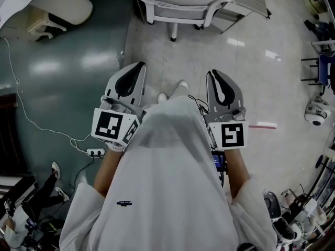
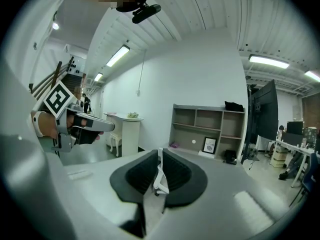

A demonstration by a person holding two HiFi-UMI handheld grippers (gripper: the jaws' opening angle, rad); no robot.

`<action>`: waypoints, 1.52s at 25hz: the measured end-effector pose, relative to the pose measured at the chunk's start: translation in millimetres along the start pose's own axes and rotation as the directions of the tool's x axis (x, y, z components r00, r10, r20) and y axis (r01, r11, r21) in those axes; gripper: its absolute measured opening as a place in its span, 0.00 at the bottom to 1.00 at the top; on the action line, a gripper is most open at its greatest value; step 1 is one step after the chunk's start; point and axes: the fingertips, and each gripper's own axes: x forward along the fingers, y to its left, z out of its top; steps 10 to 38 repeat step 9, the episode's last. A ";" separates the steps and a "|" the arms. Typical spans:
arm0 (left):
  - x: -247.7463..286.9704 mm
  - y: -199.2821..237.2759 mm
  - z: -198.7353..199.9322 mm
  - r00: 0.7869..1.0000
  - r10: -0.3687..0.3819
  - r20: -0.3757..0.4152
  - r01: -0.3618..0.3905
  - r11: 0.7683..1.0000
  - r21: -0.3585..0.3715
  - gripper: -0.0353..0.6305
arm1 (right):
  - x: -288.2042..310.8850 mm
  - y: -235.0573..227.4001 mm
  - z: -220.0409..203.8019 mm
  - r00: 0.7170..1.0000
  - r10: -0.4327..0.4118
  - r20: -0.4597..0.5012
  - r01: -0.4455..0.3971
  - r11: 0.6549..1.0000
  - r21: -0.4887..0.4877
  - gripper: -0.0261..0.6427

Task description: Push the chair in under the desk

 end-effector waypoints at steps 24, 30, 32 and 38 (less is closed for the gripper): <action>-6.1 3.0 -1.2 1.000 0.005 0.005 -0.005 1.000 -0.008 0.06 | 5.8 12.2 4.7 1.000 0.024 0.008 -0.024 0.999 -0.034 0.10; -6.1 3.0 -1.2 1.000 0.005 0.005 -0.005 1.000 -0.008 0.06 | 5.8 12.2 4.7 1.000 0.024 0.008 -0.024 0.999 -0.034 0.10; -6.1 3.0 -1.2 1.000 0.005 0.005 -0.005 1.000 -0.008 0.06 | 5.8 12.2 4.7 1.000 0.024 0.008 -0.024 0.999 -0.034 0.10; -6.1 3.0 -1.2 1.000 0.005 0.005 -0.005 1.000 -0.008 0.06 | 5.8 12.2 4.7 1.000 0.024 0.008 -0.024 0.999 -0.034 0.10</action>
